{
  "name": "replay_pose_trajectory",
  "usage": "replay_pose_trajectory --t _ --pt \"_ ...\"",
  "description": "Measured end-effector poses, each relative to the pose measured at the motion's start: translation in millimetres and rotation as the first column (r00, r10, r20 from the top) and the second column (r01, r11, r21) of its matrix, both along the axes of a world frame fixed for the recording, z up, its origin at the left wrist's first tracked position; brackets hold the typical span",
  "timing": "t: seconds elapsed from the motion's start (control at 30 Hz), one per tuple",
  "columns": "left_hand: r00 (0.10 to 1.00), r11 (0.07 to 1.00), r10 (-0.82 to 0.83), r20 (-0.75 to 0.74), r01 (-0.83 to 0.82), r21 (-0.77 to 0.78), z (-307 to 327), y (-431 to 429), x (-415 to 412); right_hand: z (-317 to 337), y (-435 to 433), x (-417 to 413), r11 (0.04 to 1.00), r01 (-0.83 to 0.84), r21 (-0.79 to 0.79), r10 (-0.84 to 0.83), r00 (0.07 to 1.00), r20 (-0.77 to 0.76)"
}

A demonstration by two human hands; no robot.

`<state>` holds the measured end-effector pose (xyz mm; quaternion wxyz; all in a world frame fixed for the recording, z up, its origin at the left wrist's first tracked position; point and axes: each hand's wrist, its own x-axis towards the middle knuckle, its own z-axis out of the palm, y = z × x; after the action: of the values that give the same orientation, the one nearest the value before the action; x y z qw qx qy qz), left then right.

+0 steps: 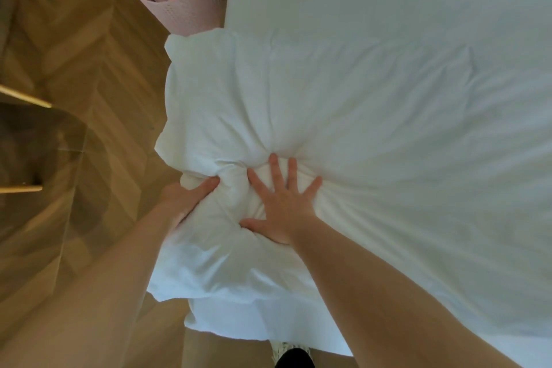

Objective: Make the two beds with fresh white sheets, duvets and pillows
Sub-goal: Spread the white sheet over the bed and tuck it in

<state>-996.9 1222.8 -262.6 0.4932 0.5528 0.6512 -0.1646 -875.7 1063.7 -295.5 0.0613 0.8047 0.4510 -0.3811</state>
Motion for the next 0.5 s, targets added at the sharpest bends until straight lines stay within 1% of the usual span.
replay_pose_trajectory --t 0.03,0.1,0.17,0.23,0.27,0.3,0.33,0.37,0.4,0.43,0.47,0.5 --pt "1.000 0.998 -0.003 -0.007 0.004 0.056 5.5 -0.2 2.5 4.0 1.4 1.9 1.000 0.007 -0.005 -0.007 1.000 -0.027" --pt "1.000 0.995 0.027 0.014 -0.028 0.101 14.3 -2.5 4.3 11.8 3.1 4.3 1.000 0.015 -0.008 -0.015 0.997 -0.071" --pt "0.994 0.994 0.073 0.085 -0.080 0.080 27.6 -5.8 8.4 19.2 1.6 8.5 1.000 0.017 0.004 -0.017 0.994 -0.104" --pt "0.988 0.996 0.080 0.131 -0.086 0.040 39.1 -8.0 14.6 24.8 -0.9 13.5 0.999 0.038 -0.002 -0.038 0.987 -0.155" --pt "0.988 0.997 0.067 0.143 -0.072 0.031 46.8 -10.2 17.6 27.7 -1.6 14.8 0.997 0.070 -0.016 -0.072 0.974 -0.215" --pt "0.988 0.998 0.042 0.146 -0.048 0.035 54.1 -12.2 20.5 37.2 -1.9 16.7 0.989 0.149 -0.010 -0.144 0.939 -0.311" --pt "0.988 0.999 0.020 0.155 -0.026 0.038 63.9 -16.0 25.0 48.6 -1.8 20.5 0.959 0.283 -0.002 -0.254 0.858 -0.447" --pt "0.989 0.999 -0.009 0.148 0.002 0.049 72.8 -19.5 30.2 61.0 -3.0 27.5 0.875 0.485 -0.017 -0.393 0.687 -0.611" --pt "0.988 0.996 -0.064 0.138 0.055 0.071 85.4 -24.9 38.2 76.9 -5.4 37.5 0.733 0.671 -0.109 -0.512 0.439 -0.738" --pt "0.981 0.984 -0.155 0.120 0.143 0.102 98.0 -30.5 47.7 93.3 -9.6 50.0 0.586 0.769 -0.257 -0.575 0.170 -0.800" --pt "0.964 0.964 -0.247 0.102 0.234 0.126 112.6 -38.1 58.9 107.6 -15.9 63.3 0.498 0.783 -0.373 -0.582 -0.018 -0.813" --pt "0.940 0.937 -0.329 0.094 0.313 0.153 126.2 -47.0 70.5 119.7 -23.1 76.6 0.476 0.770 -0.424 -0.560 -0.107 -0.822"
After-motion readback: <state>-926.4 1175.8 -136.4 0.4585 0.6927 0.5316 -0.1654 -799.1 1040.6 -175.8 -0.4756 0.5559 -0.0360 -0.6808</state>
